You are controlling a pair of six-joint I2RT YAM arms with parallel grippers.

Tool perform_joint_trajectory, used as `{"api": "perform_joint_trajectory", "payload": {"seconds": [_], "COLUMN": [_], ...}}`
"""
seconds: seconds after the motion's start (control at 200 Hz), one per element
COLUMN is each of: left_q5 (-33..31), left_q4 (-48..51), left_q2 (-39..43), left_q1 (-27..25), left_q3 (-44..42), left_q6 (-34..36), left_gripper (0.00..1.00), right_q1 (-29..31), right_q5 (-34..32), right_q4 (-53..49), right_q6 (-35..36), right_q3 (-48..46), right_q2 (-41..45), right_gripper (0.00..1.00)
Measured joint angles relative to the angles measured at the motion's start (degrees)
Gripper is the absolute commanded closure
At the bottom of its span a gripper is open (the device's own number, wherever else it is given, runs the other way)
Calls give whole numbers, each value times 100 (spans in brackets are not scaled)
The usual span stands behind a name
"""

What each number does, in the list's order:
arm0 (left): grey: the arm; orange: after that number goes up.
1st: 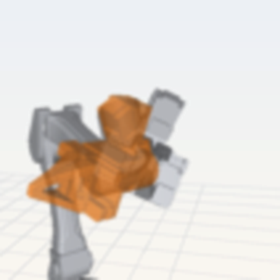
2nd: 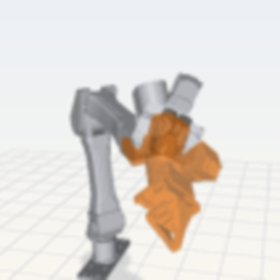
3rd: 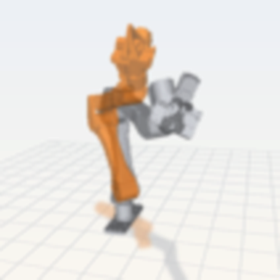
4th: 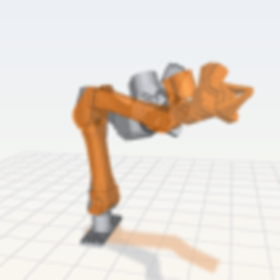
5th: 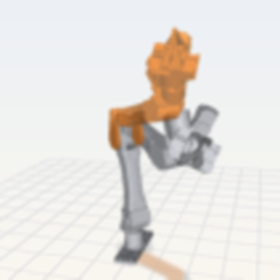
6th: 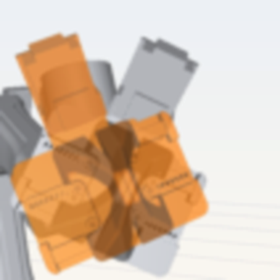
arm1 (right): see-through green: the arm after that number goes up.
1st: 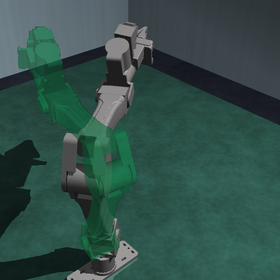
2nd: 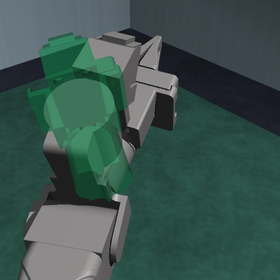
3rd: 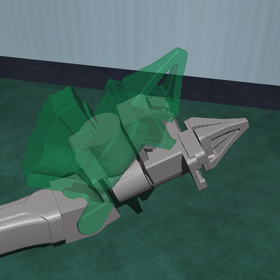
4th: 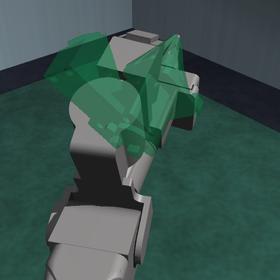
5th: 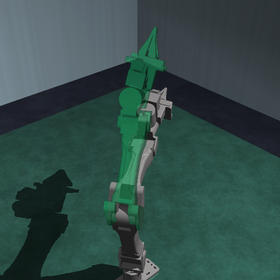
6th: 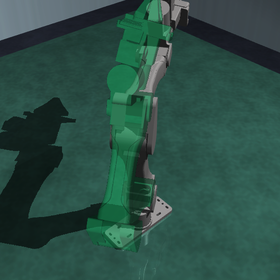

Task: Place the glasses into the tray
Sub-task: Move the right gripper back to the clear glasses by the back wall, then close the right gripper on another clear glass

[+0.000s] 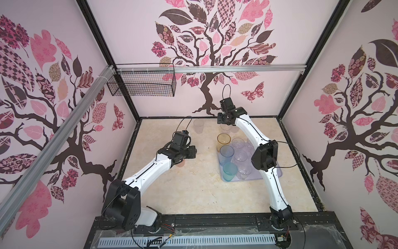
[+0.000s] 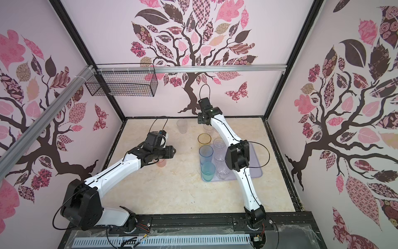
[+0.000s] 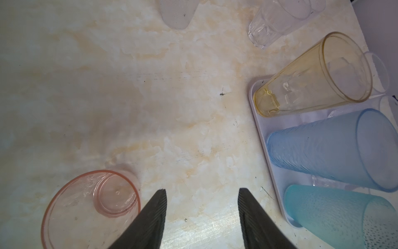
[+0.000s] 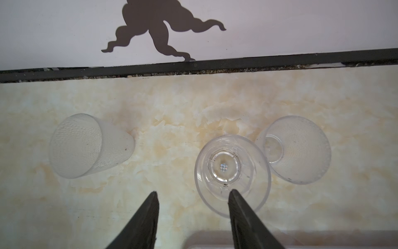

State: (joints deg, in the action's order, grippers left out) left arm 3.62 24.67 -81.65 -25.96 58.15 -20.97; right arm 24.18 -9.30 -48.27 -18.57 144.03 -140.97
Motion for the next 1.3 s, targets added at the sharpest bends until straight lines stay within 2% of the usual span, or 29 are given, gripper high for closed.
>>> {"api": "perform_joint_trajectory", "payload": {"seconds": [0.3,0.425,0.505,0.73,0.825,1.3], "left_q5": [107,122,120,111,98,50], "left_q4": [-11,-15,-13,-15,-15,-15], "left_q2": [-284,-297,-299,-299,-299,-299], "left_q1": [0,0,0,0,0,0], "left_q3": [2,2,2,2,2,2], "left_q6": [42,46,50,105,125,133], "left_gripper": [43,43,43,43,43,43], "right_q1": [0,0,0,-4,-7,0], "right_q5": [7,-11,11,247,387,1241], "right_q4": [55,142,214,378,415,463], "right_q6": [92,192,254,367,361,55], "right_q3": [2,2,2,2,2,-4], "right_q2": [-658,-717,-717,-717,-717,-402], "right_gripper": [47,51,56,78,83,89]}}
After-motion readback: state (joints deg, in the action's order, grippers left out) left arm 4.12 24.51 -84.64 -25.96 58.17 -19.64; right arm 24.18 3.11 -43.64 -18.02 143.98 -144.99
